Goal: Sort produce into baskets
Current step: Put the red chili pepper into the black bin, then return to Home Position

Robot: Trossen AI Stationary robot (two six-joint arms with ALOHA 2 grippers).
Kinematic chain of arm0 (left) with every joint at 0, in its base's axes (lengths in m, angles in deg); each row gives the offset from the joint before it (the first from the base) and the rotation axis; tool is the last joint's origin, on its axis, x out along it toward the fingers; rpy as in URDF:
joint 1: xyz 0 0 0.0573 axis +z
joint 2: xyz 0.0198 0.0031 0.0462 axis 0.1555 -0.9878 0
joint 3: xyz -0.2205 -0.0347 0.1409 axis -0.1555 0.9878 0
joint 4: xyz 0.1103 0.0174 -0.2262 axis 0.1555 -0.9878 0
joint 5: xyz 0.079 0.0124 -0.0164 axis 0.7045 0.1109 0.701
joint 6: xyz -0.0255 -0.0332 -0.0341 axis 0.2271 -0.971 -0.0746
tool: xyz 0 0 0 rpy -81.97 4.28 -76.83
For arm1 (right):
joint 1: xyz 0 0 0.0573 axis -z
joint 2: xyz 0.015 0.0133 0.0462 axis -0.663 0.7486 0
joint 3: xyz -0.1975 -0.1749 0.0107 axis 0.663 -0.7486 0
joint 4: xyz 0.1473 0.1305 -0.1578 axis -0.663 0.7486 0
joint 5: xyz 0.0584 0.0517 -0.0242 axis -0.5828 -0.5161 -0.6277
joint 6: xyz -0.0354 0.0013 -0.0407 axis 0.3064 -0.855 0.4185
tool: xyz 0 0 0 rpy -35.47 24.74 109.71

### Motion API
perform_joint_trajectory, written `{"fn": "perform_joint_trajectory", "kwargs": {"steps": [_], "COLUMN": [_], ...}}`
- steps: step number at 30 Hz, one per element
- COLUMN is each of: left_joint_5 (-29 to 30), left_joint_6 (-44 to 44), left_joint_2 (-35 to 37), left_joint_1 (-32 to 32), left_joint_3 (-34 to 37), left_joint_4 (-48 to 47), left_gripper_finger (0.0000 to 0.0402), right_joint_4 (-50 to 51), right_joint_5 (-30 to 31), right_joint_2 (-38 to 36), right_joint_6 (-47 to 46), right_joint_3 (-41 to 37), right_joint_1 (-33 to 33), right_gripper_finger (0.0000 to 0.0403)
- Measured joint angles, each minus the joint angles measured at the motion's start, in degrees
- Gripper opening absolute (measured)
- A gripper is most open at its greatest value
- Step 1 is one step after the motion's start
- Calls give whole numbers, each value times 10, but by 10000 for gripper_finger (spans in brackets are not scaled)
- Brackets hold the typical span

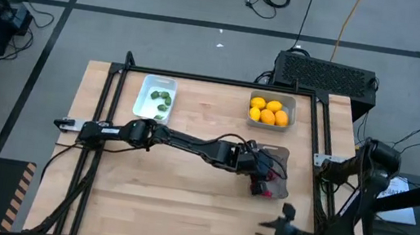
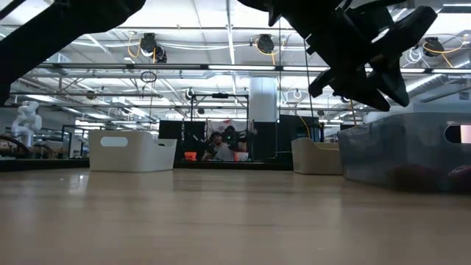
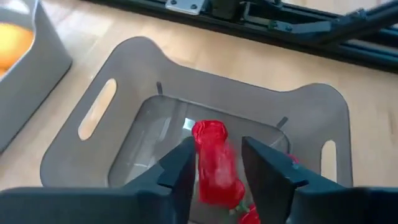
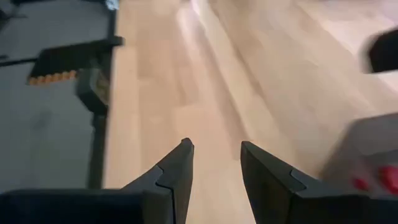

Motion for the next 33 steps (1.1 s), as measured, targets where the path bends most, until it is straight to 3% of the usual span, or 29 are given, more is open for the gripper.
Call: {"fn": "perform_joint_trajectory", "kwargs": {"steps": [7,14,20,28,33], "left_joint_5": [-13,-35,82,212,216], "left_joint_6": [57,108,117,114,96], "left_joint_2": [0,62,124,200,298], "left_joint_1": [1,9,7,16,37], "left_joint_3": [0,-1,-1,2,92], "left_joint_4": [-9,-117,-287,-534,-561], "left_gripper_finger": [192,203,198,166,140], "right_joint_4": [125,209,240,208,180], "right_joint_5": [-26,-25,-21,-30,-80], "right_joint_2": [-57,-104,-160,-249,-307], "right_joint_6": [-26,-20,41,202,307], "right_joint_3": [0,0,0,0,-5], "right_joint_1": [26,60,116,221,265], "right_gripper_finger": [125,125,125,125,125]}}
